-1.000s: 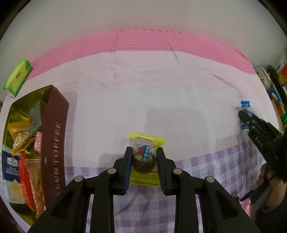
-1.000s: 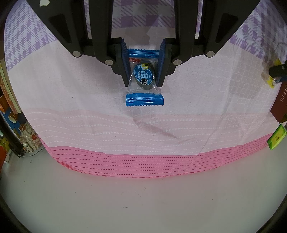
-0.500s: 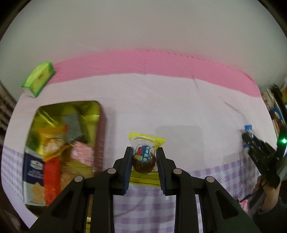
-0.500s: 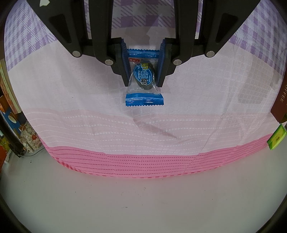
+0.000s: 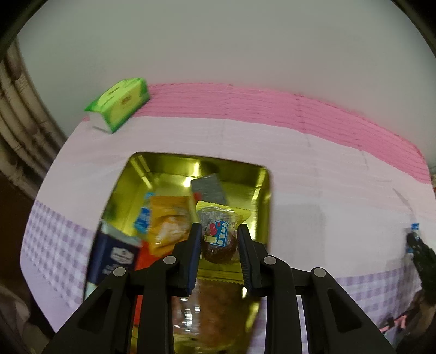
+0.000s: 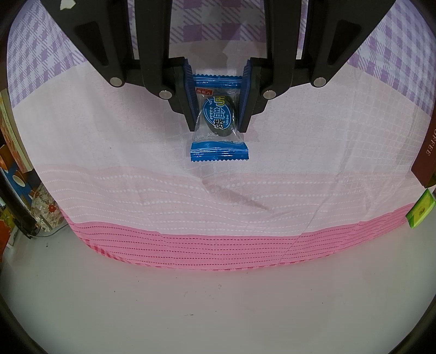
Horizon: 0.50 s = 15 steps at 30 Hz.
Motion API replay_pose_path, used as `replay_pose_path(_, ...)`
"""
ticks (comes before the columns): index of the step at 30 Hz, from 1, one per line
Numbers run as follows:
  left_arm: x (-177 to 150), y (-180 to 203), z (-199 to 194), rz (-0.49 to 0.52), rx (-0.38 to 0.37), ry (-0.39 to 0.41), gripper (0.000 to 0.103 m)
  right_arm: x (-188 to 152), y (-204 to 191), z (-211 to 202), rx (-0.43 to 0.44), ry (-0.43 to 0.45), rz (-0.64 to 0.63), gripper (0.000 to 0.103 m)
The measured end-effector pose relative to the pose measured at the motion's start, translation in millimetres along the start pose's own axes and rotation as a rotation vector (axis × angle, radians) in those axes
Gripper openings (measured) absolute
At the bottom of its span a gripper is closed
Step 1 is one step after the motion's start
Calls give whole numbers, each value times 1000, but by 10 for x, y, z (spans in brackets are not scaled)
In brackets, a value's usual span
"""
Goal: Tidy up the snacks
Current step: 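Carry the yellow-wrapped candy into the gold tin with the left gripper and release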
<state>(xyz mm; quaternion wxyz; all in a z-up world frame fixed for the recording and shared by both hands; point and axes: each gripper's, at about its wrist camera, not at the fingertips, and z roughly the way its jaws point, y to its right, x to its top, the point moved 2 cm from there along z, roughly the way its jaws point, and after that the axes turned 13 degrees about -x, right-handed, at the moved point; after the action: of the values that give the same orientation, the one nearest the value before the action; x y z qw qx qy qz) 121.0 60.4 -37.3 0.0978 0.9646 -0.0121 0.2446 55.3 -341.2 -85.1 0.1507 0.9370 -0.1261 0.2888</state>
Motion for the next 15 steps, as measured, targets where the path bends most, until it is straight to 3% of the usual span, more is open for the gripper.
replay_pose_path(15,-146,-333,199,-18,61,-54,27,2,3,1,0,1,-1,26)
